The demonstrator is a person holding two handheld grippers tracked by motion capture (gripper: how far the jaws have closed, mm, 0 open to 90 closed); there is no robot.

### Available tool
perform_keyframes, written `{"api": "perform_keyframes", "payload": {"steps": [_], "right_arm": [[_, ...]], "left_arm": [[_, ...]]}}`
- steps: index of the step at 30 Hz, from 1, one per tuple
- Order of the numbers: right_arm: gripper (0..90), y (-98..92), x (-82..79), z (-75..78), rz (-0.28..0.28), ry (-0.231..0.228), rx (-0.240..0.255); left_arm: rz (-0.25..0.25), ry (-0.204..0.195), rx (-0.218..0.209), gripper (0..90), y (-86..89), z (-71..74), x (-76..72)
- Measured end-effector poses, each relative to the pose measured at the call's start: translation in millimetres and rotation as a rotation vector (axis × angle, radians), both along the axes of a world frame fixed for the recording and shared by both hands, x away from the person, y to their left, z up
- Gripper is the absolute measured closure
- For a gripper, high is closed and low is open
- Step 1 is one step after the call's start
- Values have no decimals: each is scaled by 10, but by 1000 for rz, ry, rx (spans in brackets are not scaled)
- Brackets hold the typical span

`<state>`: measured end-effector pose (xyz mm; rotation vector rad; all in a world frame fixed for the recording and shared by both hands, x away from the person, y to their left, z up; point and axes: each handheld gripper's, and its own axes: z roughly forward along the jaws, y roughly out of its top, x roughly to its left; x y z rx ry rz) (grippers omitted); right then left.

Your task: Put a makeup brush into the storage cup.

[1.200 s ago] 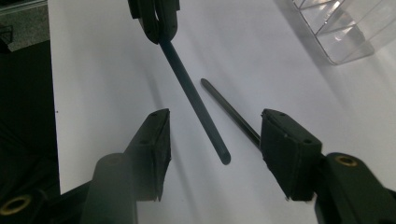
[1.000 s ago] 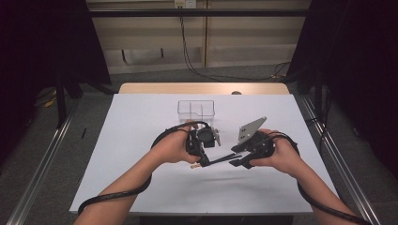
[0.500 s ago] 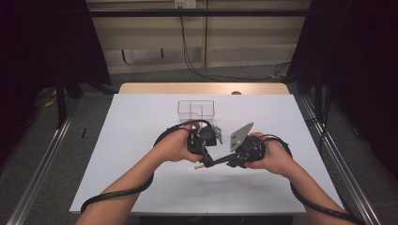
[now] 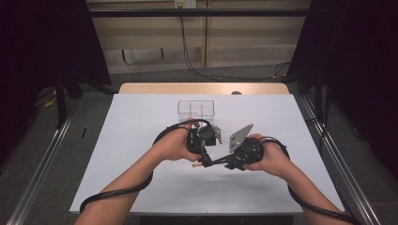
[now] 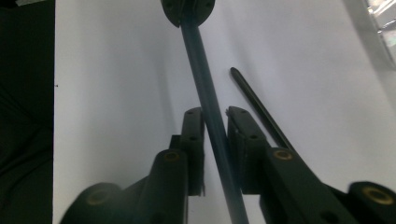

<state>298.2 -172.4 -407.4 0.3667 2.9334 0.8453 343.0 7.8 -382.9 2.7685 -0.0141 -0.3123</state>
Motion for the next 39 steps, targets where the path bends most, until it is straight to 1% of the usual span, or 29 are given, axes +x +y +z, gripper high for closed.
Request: {"api": "perform_keyframes", "payload": {"steps": [1,2,5,6,7,9,11,12,13,14,16,17,18,19,20,22,24,25,28,29,30,32,33,34,35,36,38,39], "right_arm": [[727,-10,-1,19,-4,-7,1],[711,-26,-1,39,-7,-5,1],[701,-57,3,79,-18,-14,8],[706,-58,3,86,-18,-19,8],[710,-52,3,89,-13,-22,9],[718,-31,-1,89,0,-24,2],[735,-5,-4,85,14,-21,-1],[752,10,-6,79,24,-26,2],[776,23,-9,75,30,-22,1],[783,34,-11,66,41,-16,3],[813,42,-24,55,50,-12,-9],[820,40,-25,45,55,-16,-6],[828,34,-29,41,63,-10,-9],[834,30,-30,27,72,-12,-9],[839,27,-39,16,74,-4,-17],[846,20,-49,-19,75,2,-22],[848,4,-47,-44,62,8,-2],[848,-5,-46,-46,55,14,8],[849,-25,-47,-46,52,12,16],[849,-25,-50,-44,51,10,14],[848,-24,-51,-42,51,6,13],[849,-23,-60,-32,53,8,12],[849,-24,-60,-28,50,7,14],[848,-24,-57,-29,49,4,17],[848,-26,-54,-29,48,2,20],[849,-29,-51,-30,44,-1,22],[849,-37,-47,-38,37,3,21],[848,-41,-44,-45,33,2,23]], "left_arm": [[7,-4,2,842,8,-11,4],[5,2,8,842,13,-15,13],[5,-3,20,842,9,-20,6],[1,-4,20,842,1,-18,7],[11,2,10,842,-7,-22,-4],[6,-2,23,842,-27,-21,-12],[-4,6,26,842,-42,-22,-10],[-1,3,21,842,-48,-27,-14],[-8,5,18,842,-50,-22,-8],[-11,21,10,842,-51,-15,-5],[-13,21,-1,841,-45,-3,-1],[-16,26,-8,839,-40,3,3],[-17,33,-17,837,-34,17,13],[-14,36,-34,837,-26,33,23],[-3,43,-51,837,-16,56,34],[11,51,-84,837,2,84,56],[23,55,-93,834,16,87,68],[27,47,-104,831,23,78,73],[31,53,-122,824,45,65,76],[38,48,-132,817,50,62,71],[34,41,-139,794,56,59,76],[45,41,-165,734,78,57,88],[50,41,-172,707,85,60,89],[55,39,-183,695,99,65,93],[62,40,-202,666,116,68,99],[72,49,-206,642,133,71,107],[89,40,-217,571,168,73,121],[96,38,-233,540,186,68,126]]}}
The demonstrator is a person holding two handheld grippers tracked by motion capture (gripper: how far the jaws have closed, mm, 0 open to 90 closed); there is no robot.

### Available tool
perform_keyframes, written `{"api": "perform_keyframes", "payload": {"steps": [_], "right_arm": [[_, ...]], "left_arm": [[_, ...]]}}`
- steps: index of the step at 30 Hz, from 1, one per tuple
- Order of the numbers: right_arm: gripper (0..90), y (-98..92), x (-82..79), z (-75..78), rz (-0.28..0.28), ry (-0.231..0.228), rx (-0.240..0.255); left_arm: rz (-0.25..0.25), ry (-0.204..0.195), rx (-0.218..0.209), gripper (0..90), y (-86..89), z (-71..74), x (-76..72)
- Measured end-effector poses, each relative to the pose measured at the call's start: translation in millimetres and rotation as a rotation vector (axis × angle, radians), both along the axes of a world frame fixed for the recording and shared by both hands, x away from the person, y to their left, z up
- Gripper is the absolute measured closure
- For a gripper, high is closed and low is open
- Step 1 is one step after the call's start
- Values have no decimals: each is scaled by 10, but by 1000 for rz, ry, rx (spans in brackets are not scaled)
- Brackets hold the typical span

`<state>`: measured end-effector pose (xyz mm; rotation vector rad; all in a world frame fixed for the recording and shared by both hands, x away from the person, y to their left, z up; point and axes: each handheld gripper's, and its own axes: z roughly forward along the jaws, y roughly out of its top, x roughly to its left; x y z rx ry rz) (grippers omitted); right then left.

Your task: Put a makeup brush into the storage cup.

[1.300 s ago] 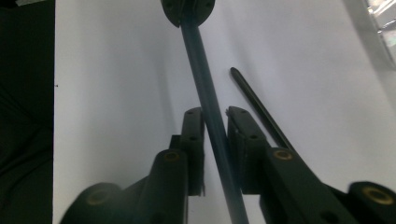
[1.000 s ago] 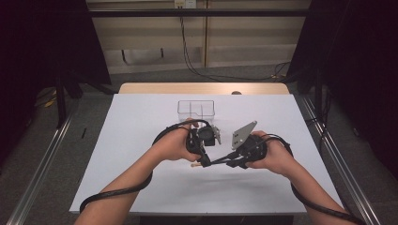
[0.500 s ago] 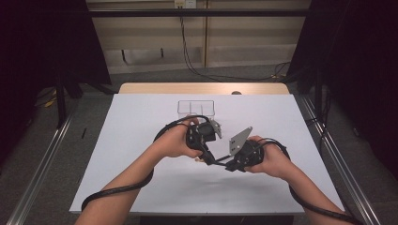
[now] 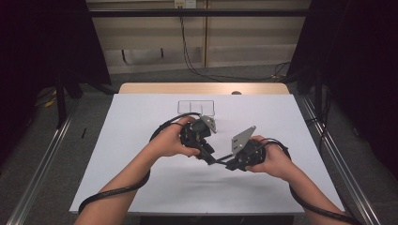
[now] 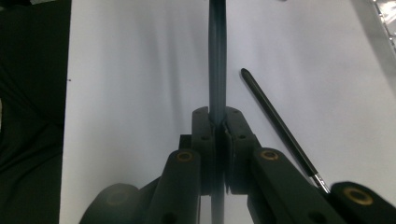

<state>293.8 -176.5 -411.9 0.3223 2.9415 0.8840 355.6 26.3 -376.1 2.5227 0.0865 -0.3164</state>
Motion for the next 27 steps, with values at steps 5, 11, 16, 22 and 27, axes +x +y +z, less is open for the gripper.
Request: {"api": "perform_keyframes", "payload": {"steps": [5,11,16,22,27], "right_arm": [[849,-19,5,-10,-22,0,6],[849,-45,10,-14,-51,-4,27],[849,-76,6,-24,-81,-1,65],[849,-122,6,-53,-116,-1,114],[849,-144,-1,-76,-137,-2,168]], "left_arm": [[42,-14,-70,351,80,-22,-3],[84,-32,-132,215,163,-46,9],[117,-34,-182,169,227,-69,20],[145,-39,-230,127,284,-105,26],[167,-41,-271,122,315,-126,22]]}}
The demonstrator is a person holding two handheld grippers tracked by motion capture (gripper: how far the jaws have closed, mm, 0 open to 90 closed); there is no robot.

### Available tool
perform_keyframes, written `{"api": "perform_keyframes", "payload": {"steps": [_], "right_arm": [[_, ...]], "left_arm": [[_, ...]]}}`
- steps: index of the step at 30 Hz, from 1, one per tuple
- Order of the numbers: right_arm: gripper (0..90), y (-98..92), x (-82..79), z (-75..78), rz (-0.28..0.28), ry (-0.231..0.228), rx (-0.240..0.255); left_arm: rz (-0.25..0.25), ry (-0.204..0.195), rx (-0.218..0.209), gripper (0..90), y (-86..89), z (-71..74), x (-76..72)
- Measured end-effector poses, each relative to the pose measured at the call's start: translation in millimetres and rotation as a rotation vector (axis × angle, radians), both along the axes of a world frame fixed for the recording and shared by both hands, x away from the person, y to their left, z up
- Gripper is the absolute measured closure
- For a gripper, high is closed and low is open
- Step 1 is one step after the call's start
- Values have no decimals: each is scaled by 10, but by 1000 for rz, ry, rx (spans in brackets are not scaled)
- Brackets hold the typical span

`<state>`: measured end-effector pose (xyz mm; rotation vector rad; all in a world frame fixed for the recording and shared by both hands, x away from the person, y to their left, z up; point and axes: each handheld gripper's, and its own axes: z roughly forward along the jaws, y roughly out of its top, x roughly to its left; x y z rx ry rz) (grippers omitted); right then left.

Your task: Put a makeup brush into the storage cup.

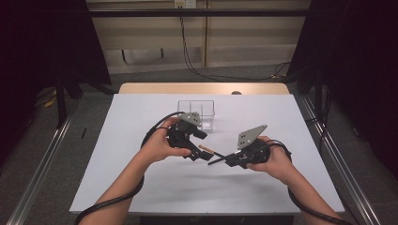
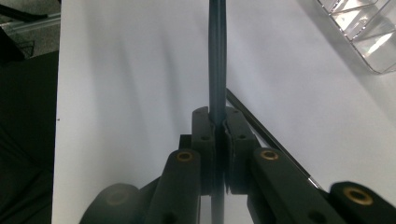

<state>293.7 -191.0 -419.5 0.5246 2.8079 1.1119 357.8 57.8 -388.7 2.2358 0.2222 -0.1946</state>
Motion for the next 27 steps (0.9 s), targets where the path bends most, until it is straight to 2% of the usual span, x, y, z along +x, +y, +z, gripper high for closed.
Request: {"api": "perform_keyframes", "payload": {"steps": [10,11,13,16,23,27], "right_arm": [[849,-40,-12,-58,-62,10,95],[849,-43,-13,-60,-64,7,101],[848,-47,-16,-62,-67,5,112],[849,-43,-21,-63,-68,2,123],[849,-34,-25,-47,-77,-8,145],[849,-36,-23,-36,-89,-15,169]], "left_arm": [[42,-9,-71,90,37,-31,-12],[43,-18,-75,90,42,-32,-12],[56,-2,-99,91,50,-37,-17],[63,-12,-114,91,61,-51,-15],[82,2,-189,90,95,-99,-30],[94,-3,-225,90,107,-115,-47]]}}
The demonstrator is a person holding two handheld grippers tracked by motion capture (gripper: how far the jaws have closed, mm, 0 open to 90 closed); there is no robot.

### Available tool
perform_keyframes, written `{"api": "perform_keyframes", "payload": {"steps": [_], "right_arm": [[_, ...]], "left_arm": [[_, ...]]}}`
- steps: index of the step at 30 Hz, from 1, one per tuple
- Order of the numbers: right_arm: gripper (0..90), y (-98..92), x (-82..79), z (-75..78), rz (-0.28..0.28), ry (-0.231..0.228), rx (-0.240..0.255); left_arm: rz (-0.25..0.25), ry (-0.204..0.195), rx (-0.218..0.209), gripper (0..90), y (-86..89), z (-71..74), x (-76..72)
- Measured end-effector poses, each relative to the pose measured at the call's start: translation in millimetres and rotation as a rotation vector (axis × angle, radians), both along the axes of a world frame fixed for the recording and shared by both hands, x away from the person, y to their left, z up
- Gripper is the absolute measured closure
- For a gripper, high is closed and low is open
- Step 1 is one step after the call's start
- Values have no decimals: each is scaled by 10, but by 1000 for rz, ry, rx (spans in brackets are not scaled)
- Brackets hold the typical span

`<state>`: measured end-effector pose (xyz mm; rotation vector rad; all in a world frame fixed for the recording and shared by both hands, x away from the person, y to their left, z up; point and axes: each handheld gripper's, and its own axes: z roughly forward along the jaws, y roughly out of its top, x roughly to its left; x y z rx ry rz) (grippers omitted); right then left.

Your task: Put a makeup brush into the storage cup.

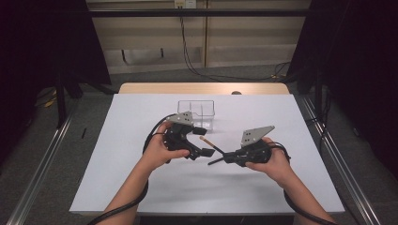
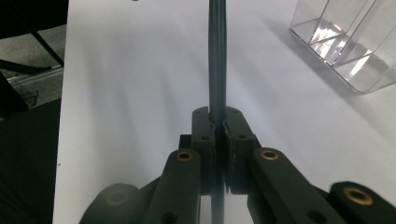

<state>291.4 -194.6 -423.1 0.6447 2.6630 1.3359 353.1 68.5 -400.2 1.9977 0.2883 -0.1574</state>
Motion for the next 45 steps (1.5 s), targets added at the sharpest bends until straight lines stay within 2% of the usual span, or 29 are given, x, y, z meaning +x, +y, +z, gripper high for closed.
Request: {"api": "perform_keyframes", "payload": {"steps": [5,8,10,15,23,32,36,40,42,45], "right_arm": [[849,-4,0,11,-12,-9,33],[849,-3,0,13,-16,-14,44],[849,-2,2,15,-19,-19,54],[849,-8,1,25,-44,-35,83],[849,-3,-3,15,-85,-52,133],[848,43,-17,14,-110,-62,180],[848,49,-19,20,-114,-68,186],[848,49,-22,12,-127,-78,189],[848,45,-25,3,-139,-77,198],[848,43,-29,-5,-153,-86,204]], "left_arm": [[9,-7,-32,90,-2,-20,-13],[18,10,-57,90,-4,-43,-13],[13,11,-65,90,-3,-58,-10],[37,19,-110,97,-1,-82,-10],[53,23,-143,108,12,-70,9],[52,27,-160,124,-18,-50,18],[59,25,-183,173,-19,-37,23],[59,27,-197,270,-21,-45,32],[54,37,-211,351,-15,-52,40],[49,34,-229,411,-10,-61,41]]}}
